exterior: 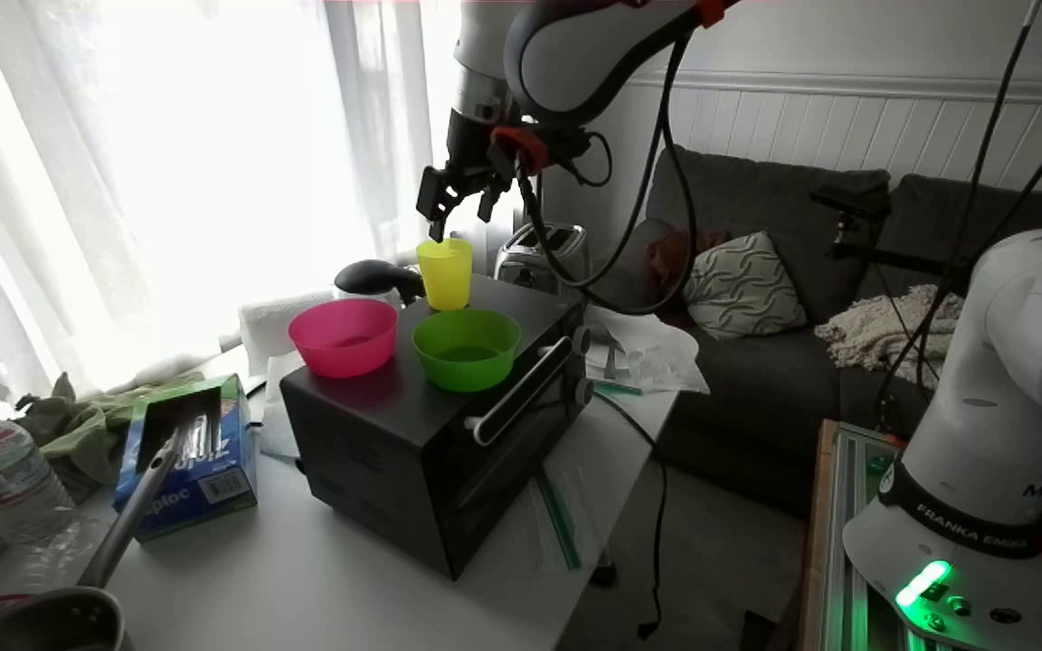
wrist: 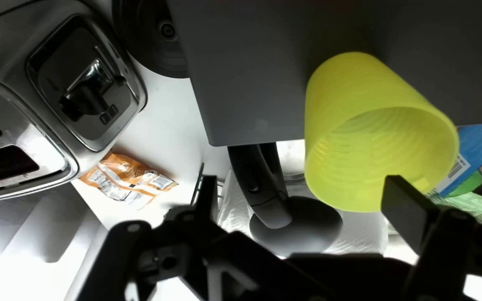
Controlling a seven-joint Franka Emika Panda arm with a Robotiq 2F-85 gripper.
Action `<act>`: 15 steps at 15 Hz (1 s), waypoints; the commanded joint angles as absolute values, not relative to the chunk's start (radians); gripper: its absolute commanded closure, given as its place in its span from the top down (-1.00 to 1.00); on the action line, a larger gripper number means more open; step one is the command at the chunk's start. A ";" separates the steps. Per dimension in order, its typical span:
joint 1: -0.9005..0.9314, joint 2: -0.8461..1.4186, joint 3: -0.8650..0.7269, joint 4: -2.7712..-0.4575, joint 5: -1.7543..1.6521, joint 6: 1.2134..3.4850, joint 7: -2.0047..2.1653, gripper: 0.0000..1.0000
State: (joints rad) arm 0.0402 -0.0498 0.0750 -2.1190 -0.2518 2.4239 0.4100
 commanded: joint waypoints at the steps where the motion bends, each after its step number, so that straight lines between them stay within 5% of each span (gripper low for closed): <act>1: 0.037 -0.050 0.076 -2.127 -0.314 2.360 0.440 1.00; 15: 0.039 -0.081 0.069 -2.120 -0.354 2.054 0.306 1.00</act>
State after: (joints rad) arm 0.0397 -0.0527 0.0724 -2.1161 -0.3389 2.1116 0.3453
